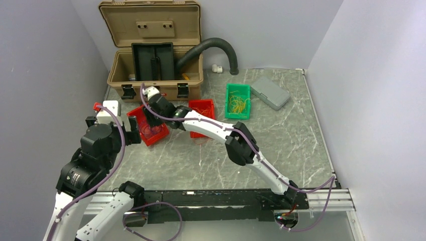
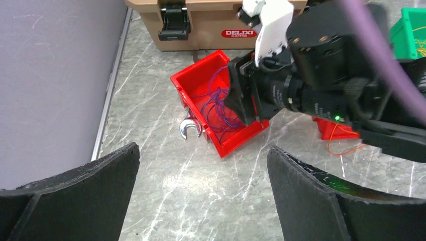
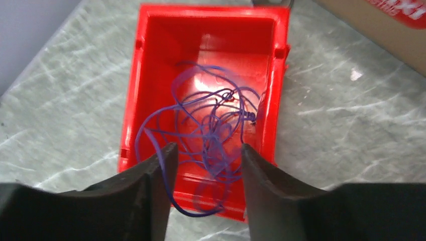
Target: Untangle the cables
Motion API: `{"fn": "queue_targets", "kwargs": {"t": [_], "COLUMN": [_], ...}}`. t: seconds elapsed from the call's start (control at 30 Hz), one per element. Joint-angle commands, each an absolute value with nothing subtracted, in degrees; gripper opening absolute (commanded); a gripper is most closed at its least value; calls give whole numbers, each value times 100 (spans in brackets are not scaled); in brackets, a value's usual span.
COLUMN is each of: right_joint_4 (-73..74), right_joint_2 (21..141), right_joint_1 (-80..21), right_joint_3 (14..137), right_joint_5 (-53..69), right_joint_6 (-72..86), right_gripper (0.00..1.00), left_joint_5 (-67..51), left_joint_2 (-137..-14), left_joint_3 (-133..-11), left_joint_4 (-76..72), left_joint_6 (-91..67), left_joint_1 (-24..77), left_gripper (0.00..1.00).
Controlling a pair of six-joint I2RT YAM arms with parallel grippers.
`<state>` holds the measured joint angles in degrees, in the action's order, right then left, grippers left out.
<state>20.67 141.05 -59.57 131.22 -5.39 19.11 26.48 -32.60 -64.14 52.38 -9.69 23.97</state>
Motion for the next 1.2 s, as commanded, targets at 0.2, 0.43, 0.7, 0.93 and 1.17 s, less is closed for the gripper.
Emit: {"fn": "queue_targets", "kwargs": {"t": [0.2, 0.43, 0.7, 0.93, 1.17], "right_joint_4": [1825, 1698, 1174, 1137, 1432], "right_joint_2": [13295, 11858, 9602, 7900, 6931], "right_joint_1": [-5955, -5916, -5636, -5334, -5166], "right_joint_3": [12827, 11504, 8652, 6975, 6435], "right_joint_5": [-154, -420, -1107, -1560, -1597], "right_joint_6": [2242, 2345, 2613, 2741, 2703], "right_gripper": [73, 80, 80, 80, 77], "left_joint_5": [2620, 2218, 1126, 89, 246], "left_joint_2": [-3552, -3886, -4438, -5185, -6346], "left_joint_3": [-6357, -6403, -5702, -4933, -4798], "left_joint_4": [4912, 4823, 4336, 3593, 3033], "left_joint_6": [-1115, -1455, -1864, -2581, -3017], "left_joint_1": [2351, 2211, 1725, 1021, 1002], "left_gripper": [99, 99, 99, 76, 62]}}
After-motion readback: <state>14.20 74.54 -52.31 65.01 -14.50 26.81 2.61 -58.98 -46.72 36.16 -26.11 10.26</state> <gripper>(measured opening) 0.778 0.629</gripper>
